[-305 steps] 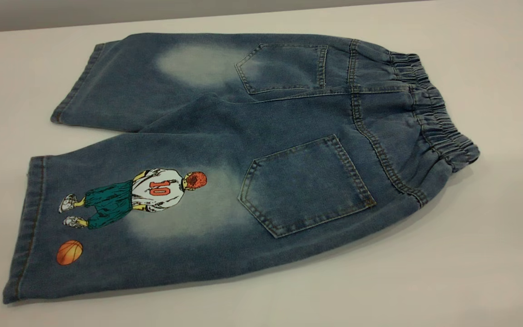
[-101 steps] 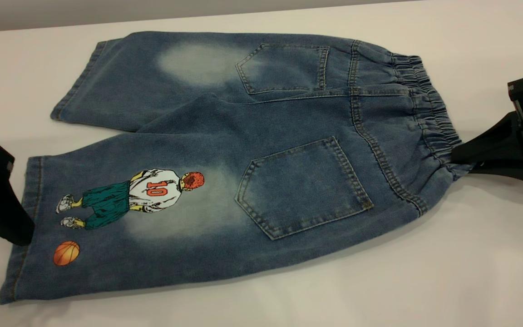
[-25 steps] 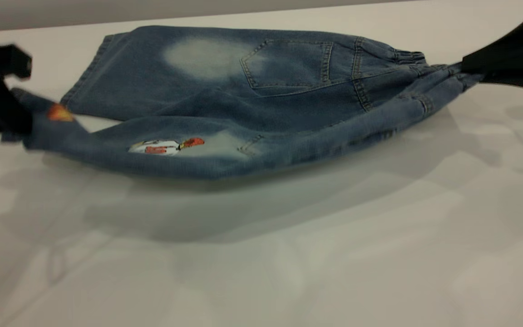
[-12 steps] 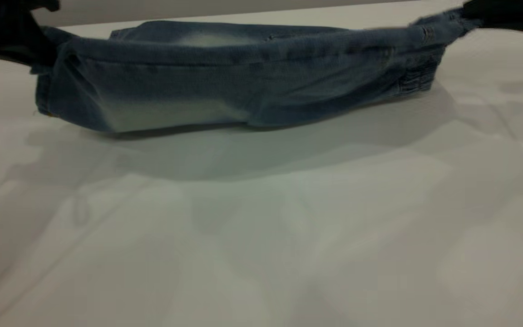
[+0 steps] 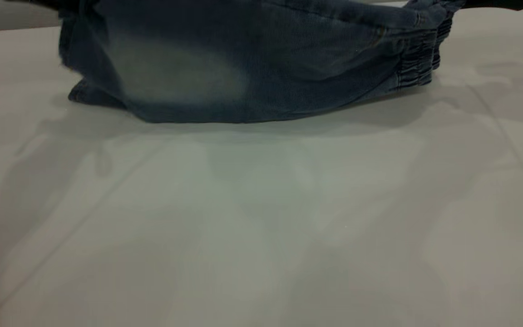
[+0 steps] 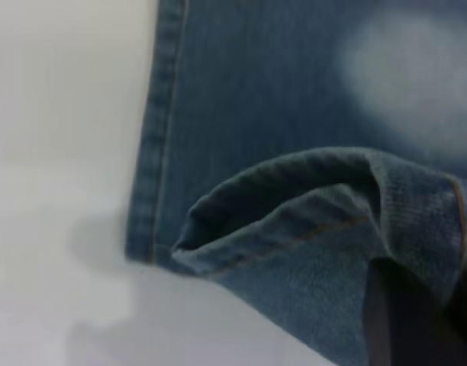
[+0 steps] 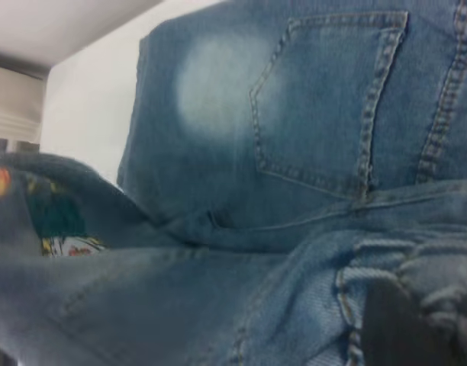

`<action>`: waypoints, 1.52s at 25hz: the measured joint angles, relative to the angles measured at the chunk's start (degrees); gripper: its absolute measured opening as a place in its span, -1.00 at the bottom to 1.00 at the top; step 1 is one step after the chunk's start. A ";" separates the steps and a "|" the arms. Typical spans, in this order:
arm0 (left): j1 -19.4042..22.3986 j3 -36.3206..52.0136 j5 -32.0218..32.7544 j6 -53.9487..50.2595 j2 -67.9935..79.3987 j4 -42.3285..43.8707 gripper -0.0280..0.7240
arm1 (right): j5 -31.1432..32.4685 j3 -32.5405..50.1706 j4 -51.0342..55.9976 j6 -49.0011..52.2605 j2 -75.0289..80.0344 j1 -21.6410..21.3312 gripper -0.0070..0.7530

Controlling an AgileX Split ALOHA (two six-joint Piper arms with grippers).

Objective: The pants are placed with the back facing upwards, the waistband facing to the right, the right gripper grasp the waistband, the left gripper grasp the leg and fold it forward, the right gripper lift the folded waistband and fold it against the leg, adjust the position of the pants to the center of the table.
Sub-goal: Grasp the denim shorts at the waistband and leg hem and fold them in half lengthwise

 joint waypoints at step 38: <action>0.00 -0.79 -16.41 10.77 8.32 0.06 -0.69 | -1.08 -9.25 -1.32 -0.74 7.44 0.12 0.39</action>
